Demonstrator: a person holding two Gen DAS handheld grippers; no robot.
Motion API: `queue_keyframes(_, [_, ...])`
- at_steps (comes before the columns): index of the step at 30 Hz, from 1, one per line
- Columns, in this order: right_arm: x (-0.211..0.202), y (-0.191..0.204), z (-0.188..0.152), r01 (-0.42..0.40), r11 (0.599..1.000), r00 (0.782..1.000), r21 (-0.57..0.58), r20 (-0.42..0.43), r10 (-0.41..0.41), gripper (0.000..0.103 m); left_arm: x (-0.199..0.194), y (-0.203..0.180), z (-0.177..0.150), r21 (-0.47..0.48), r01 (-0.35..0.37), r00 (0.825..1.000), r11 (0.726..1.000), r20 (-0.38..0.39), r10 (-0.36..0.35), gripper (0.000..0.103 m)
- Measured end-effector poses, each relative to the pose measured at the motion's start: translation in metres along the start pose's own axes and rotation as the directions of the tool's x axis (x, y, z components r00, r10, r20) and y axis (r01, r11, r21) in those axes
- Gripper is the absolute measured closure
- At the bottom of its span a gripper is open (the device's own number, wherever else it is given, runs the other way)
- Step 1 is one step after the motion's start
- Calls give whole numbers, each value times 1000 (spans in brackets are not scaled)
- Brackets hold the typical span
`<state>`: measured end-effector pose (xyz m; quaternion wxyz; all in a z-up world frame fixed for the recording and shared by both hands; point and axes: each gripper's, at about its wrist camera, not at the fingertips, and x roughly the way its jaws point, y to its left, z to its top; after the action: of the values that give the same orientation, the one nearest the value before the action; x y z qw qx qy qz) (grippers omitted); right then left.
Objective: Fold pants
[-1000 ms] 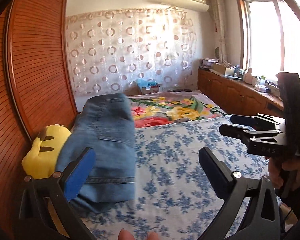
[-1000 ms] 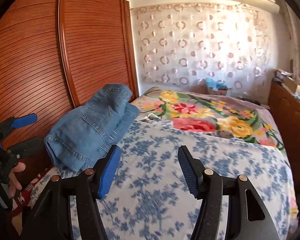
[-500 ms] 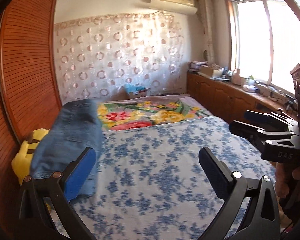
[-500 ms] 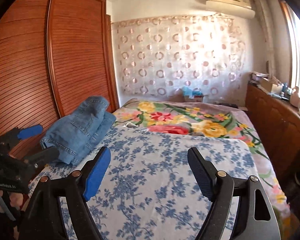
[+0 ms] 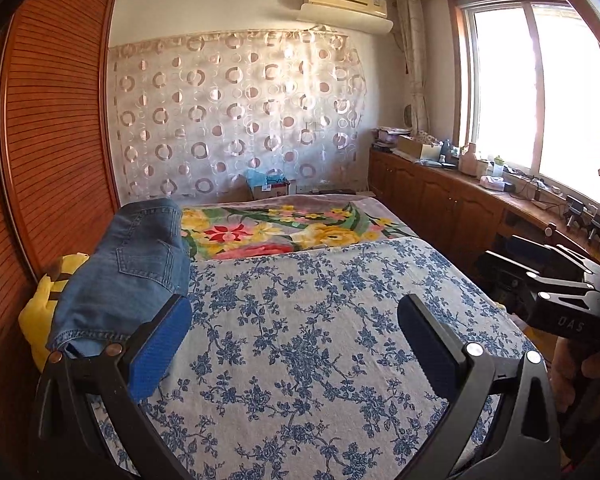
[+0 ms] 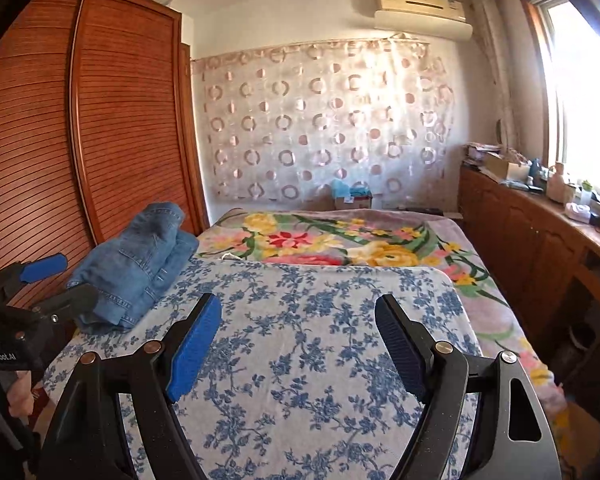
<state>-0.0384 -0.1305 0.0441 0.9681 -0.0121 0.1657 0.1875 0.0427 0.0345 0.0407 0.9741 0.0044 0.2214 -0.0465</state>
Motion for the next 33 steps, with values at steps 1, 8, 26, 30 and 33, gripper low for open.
queue_keyframes(1, [0,-3,0,0,1000,1000,2,-1,0,22,0,0,-1,-1,-2,1000,1000,-3,2,0])
queue_keyframes(8, [-3,-12,-3,12,1000,1000,8,2,-12,22,-1,0,-7,-9,-8,1000,1000,-11,8,0])
queue_keyframes(26, [0,-20,-7,3,1000,1000,0,-4,-3,22,-3,5,-12,-21,-18,1000,1000,-19,18,0])
queue_keyframes(30, [0,-22,-7,1,1000,1000,1,-3,-1,22,-3,5,-13,-20,-19,1000,1000,-19,19,0])
queue_keyframes(33, [0,-22,-8,-2,1000,1000,0,-2,2,22,-3,5,-12,-21,-18,1000,1000,-19,18,0])
